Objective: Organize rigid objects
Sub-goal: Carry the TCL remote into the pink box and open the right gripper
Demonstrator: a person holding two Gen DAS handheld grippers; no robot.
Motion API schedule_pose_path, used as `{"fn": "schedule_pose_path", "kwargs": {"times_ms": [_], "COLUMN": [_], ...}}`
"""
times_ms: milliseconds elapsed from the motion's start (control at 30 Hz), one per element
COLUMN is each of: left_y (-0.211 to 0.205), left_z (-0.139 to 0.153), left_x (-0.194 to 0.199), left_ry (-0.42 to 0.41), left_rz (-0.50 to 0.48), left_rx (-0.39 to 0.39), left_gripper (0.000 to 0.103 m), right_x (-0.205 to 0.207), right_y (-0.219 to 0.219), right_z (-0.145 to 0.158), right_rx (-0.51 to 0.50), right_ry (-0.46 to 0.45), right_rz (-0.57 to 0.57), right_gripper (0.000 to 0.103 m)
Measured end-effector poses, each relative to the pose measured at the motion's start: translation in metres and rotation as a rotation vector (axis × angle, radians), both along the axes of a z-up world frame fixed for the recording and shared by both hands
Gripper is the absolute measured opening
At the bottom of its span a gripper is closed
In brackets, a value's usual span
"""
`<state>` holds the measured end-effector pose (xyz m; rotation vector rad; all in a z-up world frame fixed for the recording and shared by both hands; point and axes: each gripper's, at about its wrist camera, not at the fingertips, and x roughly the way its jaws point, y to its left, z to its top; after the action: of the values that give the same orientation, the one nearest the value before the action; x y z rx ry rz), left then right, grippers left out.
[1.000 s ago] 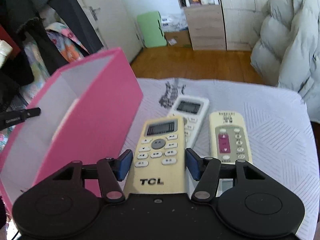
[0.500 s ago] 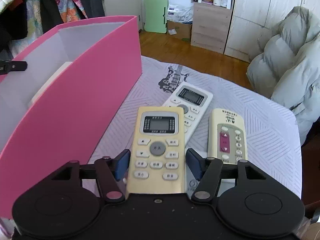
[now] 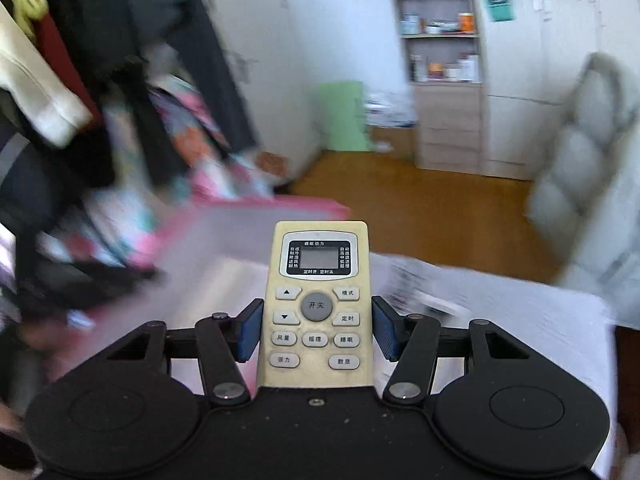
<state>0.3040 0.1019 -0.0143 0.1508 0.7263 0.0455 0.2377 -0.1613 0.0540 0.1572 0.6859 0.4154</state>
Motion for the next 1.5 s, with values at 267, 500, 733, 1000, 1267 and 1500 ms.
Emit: {"fn": "schedule_pose_path", "kwargs": {"times_ms": [267, 500, 733, 1000, 1267, 1500], "left_y": [-0.005, -0.006, -0.005, -0.007, -0.011, -0.015], "left_z": [0.0, 0.0, -0.001, -0.001, -0.001, -0.002], "left_x": [-0.002, -0.003, -0.004, -0.005, -0.005, -0.004], "left_ry": [0.002, 0.008, 0.007, 0.011, 0.013, 0.021], "left_rz": [-0.004, -0.008, -0.01, -0.019, -0.02, -0.019], "left_rx": [0.013, 0.014, 0.007, 0.017, 0.029, 0.056], "left_gripper": [0.01, 0.012, 0.012, 0.014, 0.015, 0.015], "right_x": [0.08, 0.133, 0.15, 0.153, 0.124, 0.065], "right_y": [0.076, 0.125, 0.141, 0.133, 0.109, 0.068], "right_z": [-0.006, -0.057, -0.089, -0.1, -0.049, 0.005], "right_rx": [0.175, 0.21, 0.234, 0.391, 0.291, 0.095], "right_ry": [0.254, 0.419, 0.517, 0.583, 0.39, 0.162], "right_rz": [0.198, 0.129, 0.064, -0.02, 0.015, 0.066], "right_gripper": [0.061, 0.061, 0.062, 0.068, 0.068, 0.068]}}
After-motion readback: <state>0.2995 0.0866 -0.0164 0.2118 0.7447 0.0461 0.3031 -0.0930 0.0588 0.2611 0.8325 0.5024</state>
